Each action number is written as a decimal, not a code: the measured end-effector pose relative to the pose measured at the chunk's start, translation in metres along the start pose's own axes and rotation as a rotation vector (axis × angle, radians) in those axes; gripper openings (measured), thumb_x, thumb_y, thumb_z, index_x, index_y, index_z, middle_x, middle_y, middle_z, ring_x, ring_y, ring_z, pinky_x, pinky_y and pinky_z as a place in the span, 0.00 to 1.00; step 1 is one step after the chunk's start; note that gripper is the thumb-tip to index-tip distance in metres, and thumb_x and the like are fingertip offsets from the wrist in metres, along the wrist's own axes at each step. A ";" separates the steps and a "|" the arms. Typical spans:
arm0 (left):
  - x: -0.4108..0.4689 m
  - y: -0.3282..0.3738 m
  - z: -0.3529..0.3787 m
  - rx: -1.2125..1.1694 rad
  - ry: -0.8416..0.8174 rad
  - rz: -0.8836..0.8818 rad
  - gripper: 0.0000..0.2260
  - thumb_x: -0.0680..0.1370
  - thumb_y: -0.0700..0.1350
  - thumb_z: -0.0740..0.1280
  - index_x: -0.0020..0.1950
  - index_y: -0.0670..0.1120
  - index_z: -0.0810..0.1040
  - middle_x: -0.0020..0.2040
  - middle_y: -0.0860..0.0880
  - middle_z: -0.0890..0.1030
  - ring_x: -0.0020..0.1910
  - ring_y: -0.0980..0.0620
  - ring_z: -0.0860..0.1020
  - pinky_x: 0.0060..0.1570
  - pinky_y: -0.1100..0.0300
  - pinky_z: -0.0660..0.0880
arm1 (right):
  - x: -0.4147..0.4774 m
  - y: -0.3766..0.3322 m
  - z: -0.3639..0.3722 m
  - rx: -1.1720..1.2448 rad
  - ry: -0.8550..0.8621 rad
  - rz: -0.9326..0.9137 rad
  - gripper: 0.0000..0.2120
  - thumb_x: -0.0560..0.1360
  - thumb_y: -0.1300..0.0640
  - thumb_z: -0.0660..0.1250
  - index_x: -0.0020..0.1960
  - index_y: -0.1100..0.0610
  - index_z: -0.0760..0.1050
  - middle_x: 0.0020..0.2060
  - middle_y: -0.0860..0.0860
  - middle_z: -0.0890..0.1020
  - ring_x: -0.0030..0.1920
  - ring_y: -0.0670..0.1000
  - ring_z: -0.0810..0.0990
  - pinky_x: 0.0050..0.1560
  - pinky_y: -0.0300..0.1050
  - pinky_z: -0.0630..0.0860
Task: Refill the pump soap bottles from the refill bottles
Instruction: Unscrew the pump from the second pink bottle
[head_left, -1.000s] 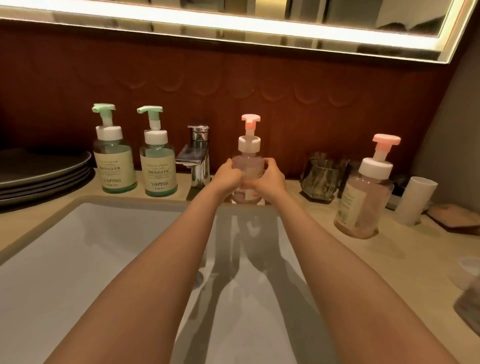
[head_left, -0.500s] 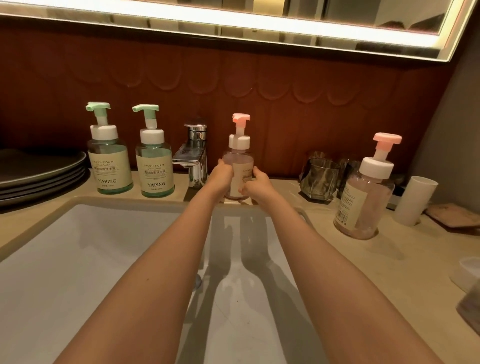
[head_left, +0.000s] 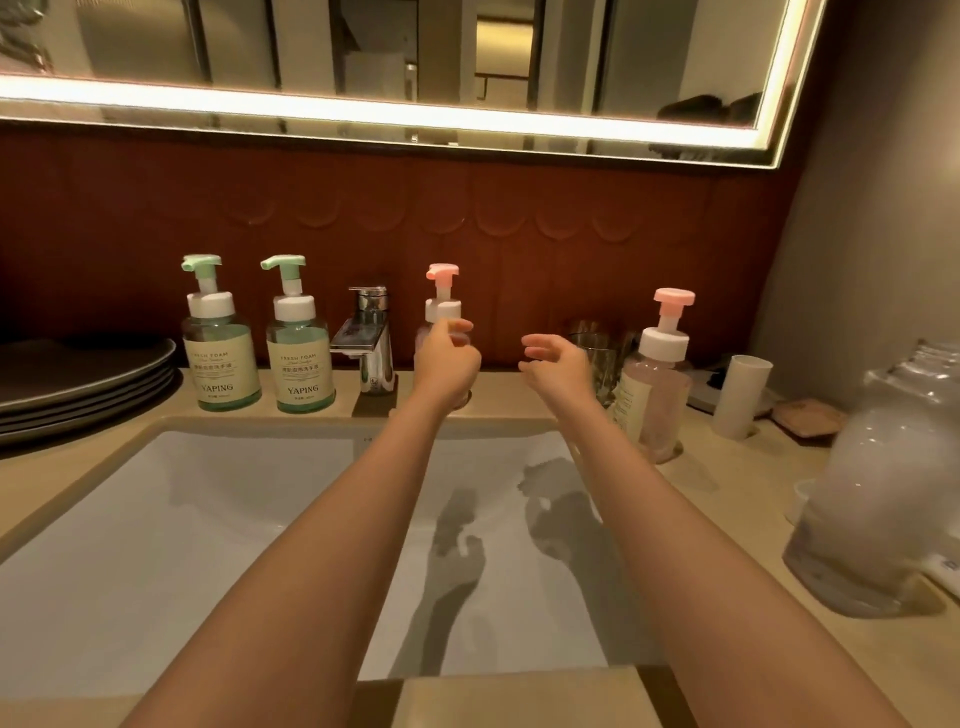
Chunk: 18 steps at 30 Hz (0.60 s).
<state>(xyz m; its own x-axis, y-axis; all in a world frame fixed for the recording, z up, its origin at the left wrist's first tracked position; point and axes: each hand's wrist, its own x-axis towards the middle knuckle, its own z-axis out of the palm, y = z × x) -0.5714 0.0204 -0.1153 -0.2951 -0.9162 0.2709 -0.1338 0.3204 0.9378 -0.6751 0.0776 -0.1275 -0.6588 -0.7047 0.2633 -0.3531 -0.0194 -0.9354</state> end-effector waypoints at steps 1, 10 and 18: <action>-0.005 0.006 0.007 -0.014 -0.021 0.021 0.16 0.76 0.33 0.58 0.62 0.44 0.71 0.61 0.44 0.73 0.53 0.52 0.71 0.47 0.62 0.68 | -0.007 0.000 -0.010 0.010 0.059 -0.025 0.13 0.75 0.67 0.63 0.56 0.55 0.76 0.53 0.51 0.79 0.56 0.52 0.77 0.58 0.50 0.76; -0.046 0.029 0.069 0.021 -0.320 0.065 0.20 0.77 0.33 0.59 0.68 0.43 0.65 0.63 0.45 0.72 0.54 0.53 0.70 0.41 0.66 0.70 | -0.024 0.018 -0.088 -0.139 0.734 -0.115 0.18 0.72 0.58 0.68 0.60 0.57 0.69 0.59 0.54 0.73 0.58 0.52 0.72 0.50 0.39 0.71; -0.050 0.015 0.088 0.267 -0.464 0.161 0.26 0.76 0.34 0.60 0.73 0.46 0.60 0.70 0.46 0.67 0.68 0.46 0.67 0.65 0.49 0.69 | 0.003 0.032 -0.097 -0.205 0.358 0.045 0.37 0.70 0.46 0.70 0.73 0.54 0.57 0.68 0.53 0.68 0.68 0.56 0.67 0.66 0.58 0.65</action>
<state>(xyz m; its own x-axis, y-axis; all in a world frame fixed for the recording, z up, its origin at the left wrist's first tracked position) -0.6416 0.0924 -0.1334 -0.7089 -0.6681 0.2262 -0.2695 0.5529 0.7885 -0.7524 0.1438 -0.1337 -0.8534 -0.4093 0.3228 -0.4198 0.1725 -0.8911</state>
